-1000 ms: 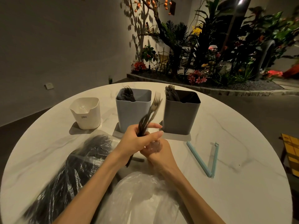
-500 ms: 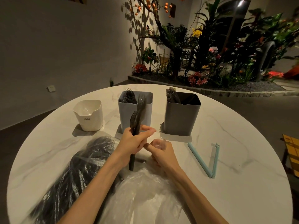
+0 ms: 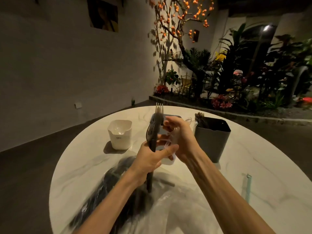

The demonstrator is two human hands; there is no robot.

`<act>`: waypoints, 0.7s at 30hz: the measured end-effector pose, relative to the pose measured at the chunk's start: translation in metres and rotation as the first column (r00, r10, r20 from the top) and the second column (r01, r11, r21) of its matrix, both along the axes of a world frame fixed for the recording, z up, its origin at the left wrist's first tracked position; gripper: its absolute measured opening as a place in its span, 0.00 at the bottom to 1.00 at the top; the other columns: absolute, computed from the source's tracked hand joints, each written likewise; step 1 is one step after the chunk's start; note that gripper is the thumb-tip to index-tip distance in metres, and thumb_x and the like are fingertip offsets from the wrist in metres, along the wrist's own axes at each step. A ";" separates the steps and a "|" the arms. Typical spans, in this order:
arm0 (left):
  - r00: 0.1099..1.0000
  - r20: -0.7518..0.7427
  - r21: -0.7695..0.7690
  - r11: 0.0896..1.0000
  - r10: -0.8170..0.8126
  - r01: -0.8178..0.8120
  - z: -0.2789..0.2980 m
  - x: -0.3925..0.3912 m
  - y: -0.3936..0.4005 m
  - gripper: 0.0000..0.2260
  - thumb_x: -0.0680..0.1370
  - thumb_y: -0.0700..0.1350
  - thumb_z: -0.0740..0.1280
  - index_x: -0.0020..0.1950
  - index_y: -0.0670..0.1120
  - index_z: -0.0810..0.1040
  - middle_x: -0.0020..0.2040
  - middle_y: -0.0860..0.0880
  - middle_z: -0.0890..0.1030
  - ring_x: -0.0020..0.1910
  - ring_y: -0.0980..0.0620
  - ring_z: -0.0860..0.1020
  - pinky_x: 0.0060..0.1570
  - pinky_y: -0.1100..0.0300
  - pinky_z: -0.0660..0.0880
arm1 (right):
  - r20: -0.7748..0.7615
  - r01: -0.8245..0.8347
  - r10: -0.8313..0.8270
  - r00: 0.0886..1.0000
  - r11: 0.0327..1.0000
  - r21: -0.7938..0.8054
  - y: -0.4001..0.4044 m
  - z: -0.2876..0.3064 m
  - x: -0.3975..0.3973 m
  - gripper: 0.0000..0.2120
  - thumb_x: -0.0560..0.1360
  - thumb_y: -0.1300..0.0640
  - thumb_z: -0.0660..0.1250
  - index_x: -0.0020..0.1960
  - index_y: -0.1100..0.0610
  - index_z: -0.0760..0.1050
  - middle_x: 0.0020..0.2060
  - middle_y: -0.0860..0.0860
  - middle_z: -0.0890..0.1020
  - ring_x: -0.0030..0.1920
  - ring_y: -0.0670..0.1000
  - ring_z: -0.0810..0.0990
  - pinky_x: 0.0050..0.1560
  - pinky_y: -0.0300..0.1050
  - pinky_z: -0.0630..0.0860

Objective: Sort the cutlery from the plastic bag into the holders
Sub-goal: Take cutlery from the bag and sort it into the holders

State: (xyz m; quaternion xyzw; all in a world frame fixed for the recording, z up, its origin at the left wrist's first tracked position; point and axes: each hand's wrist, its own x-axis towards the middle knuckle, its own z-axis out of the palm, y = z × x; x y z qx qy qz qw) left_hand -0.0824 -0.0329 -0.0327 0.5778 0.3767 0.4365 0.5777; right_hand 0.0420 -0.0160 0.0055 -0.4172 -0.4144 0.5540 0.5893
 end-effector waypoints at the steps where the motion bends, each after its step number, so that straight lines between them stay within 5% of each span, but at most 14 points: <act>1: 0.999 -0.006 0.006 0.999 0.034 -0.034 0.001 -0.005 0.001 0.17 0.69 0.53 0.77 0.55 0.51 0.83 0.46 0.55 0.86 0.38 0.60 0.80 0.43 0.52 0.79 | 0.054 -0.031 0.032 0.998 0.999 -0.014 0.004 0.001 -0.006 0.17 0.78 0.49 0.65 0.56 0.62 0.75 0.51 0.58 0.78 0.48 0.57 0.82 0.49 0.52 0.81; 3: 0.998 0.013 0.060 0.996 0.064 -0.064 0.003 -0.022 0.005 0.15 0.70 0.49 0.78 0.55 0.54 0.82 0.47 0.60 0.86 0.47 0.65 0.82 0.46 0.62 0.73 | 0.160 -0.097 0.102 0.982 0.994 -0.041 0.012 0.006 -0.024 0.16 0.78 0.49 0.65 0.55 0.62 0.75 0.51 0.59 0.79 0.47 0.55 0.82 0.47 0.48 0.81; 8: 0.993 -0.003 0.106 0.987 0.120 -0.119 0.002 -0.060 0.015 0.16 0.71 0.46 0.78 0.55 0.58 0.79 0.47 0.66 0.84 0.50 0.70 0.78 0.50 0.67 0.67 | 0.317 -0.218 0.223 0.922 0.975 -0.053 0.030 0.015 -0.064 0.14 0.82 0.49 0.60 0.52 0.59 0.78 0.51 0.57 0.83 0.48 0.54 0.84 0.47 0.46 0.79; 13: 0.960 -0.029 0.091 0.957 0.280 -0.276 0.004 -0.091 0.030 0.18 0.68 0.57 0.78 0.56 0.54 0.83 0.51 0.57 0.85 0.59 0.55 0.79 0.64 0.47 0.73 | 0.397 -0.198 0.218 0.892 0.976 -0.090 0.057 0.010 -0.105 0.18 0.78 0.45 0.67 0.57 0.60 0.78 0.50 0.57 0.86 0.50 0.55 0.86 0.59 0.55 0.80; 15: 0.946 0.006 0.084 0.943 0.323 -0.322 0.002 -0.100 0.040 0.16 0.69 0.57 0.76 0.53 0.52 0.83 0.46 0.55 0.86 0.54 0.53 0.82 0.60 0.45 0.77 | 0.427 -0.192 0.218 0.878 0.976 -0.103 0.066 0.008 -0.120 0.18 0.77 0.44 0.67 0.54 0.59 0.80 0.45 0.55 0.87 0.49 0.55 0.86 0.60 0.56 0.80; 17: 0.933 0.016 0.097 0.928 0.361 -0.360 0.003 -0.104 0.047 0.02 0.76 0.47 0.73 0.47 0.50 0.82 0.39 0.55 0.85 0.44 0.58 0.83 0.49 0.59 0.79 | 0.436 -0.192 0.217 0.873 0.976 -0.100 0.072 0.007 -0.132 0.18 0.78 0.43 0.66 0.53 0.59 0.80 0.45 0.56 0.87 0.49 0.55 0.85 0.53 0.49 0.80; 19: 0.922 -0.035 0.130 0.917 0.385 -0.378 0.003 -0.110 0.052 0.06 0.80 0.42 0.69 0.44 0.50 0.81 0.38 0.53 0.84 0.39 0.61 0.81 0.37 0.68 0.75 | 0.427 -0.192 0.214 0.879 0.977 -0.094 0.078 0.007 -0.140 0.20 0.79 0.43 0.65 0.55 0.60 0.79 0.48 0.58 0.85 0.49 0.54 0.83 0.45 0.43 0.77; 21: 0.919 -0.074 0.118 0.918 0.387 -0.378 0.002 -0.116 0.059 0.07 0.82 0.43 0.65 0.46 0.47 0.81 0.41 0.46 0.83 0.39 0.56 0.79 0.36 0.68 0.75 | 0.402 -0.183 0.205 0.892 0.979 -0.093 0.084 0.006 -0.144 0.22 0.79 0.43 0.65 0.58 0.62 0.78 0.50 0.59 0.84 0.49 0.53 0.82 0.43 0.41 0.75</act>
